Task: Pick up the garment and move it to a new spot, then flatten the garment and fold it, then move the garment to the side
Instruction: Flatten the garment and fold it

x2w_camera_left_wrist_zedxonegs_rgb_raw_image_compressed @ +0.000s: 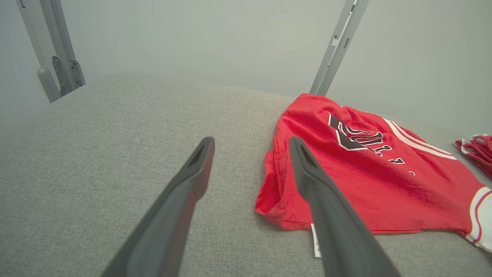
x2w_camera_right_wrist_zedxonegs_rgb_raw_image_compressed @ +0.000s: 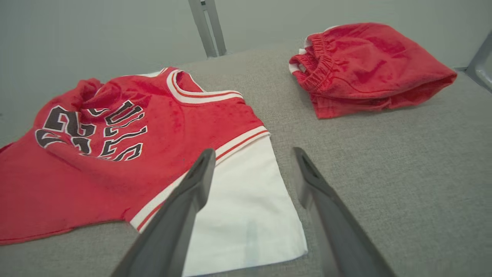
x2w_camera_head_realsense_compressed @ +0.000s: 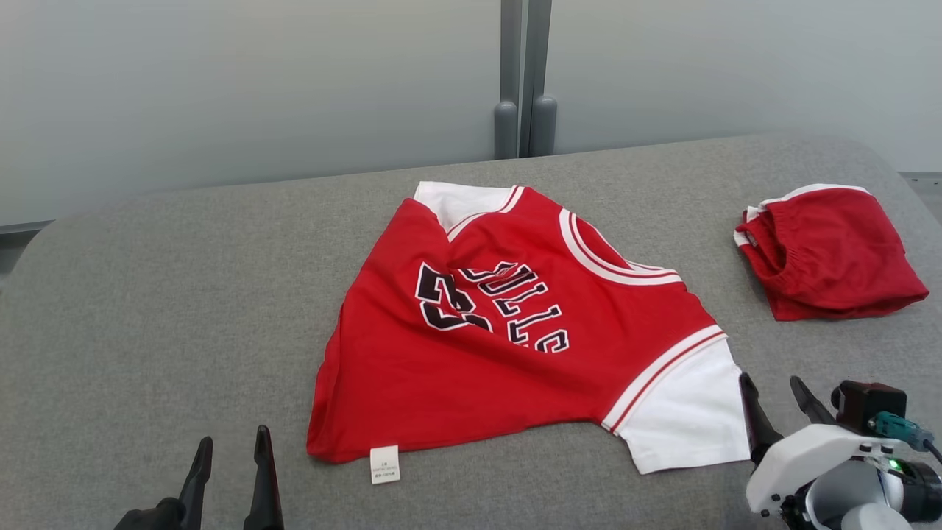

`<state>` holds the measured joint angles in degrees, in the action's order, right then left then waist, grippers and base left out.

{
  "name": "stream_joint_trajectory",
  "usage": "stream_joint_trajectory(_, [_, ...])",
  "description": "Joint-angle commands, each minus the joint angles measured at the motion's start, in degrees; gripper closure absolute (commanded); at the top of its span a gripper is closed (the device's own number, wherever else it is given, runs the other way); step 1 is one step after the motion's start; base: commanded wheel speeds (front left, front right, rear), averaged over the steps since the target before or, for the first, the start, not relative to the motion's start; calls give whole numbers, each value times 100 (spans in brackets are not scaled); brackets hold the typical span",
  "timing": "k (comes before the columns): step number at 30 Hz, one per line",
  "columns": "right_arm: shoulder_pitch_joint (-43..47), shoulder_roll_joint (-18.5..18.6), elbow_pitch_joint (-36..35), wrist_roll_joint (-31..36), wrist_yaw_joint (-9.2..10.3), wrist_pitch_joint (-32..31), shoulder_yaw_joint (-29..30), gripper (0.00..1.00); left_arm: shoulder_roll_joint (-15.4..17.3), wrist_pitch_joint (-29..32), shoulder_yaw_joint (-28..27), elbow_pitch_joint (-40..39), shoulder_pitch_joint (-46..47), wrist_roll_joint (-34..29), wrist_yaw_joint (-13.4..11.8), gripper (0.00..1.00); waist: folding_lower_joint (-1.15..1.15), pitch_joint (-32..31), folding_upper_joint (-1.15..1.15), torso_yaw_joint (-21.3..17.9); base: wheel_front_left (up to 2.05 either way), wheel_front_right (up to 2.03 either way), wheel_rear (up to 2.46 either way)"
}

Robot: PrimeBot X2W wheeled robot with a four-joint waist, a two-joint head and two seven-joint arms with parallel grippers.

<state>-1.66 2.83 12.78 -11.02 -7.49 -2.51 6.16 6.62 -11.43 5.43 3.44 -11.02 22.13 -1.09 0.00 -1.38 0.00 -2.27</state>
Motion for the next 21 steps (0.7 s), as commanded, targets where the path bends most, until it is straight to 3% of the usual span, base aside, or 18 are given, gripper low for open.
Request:
stream_joint_trajectory(1, [74, 11, 150, -96, 0, -77, 130, 0, 23, -13, 20, -15, 101, 20, -24, 0, 0, 49, 0, 6, 0, 0, 0])
stream_joint_trajectory(9, [71, 11, 921, -236, 0, -179, 550, 0, 34, -17, 100, 2, 183, 18, -5, 0, 0, 249, 0, 72, 0, 0, 0])
stream_joint_trajectory(21, [-375, 12, 1873, -579, 0, 17, 504, 0, 74, -27, 137, 92, 320, 60, -3, 0, 0, 396, 0, 193, 0, 0, 0])
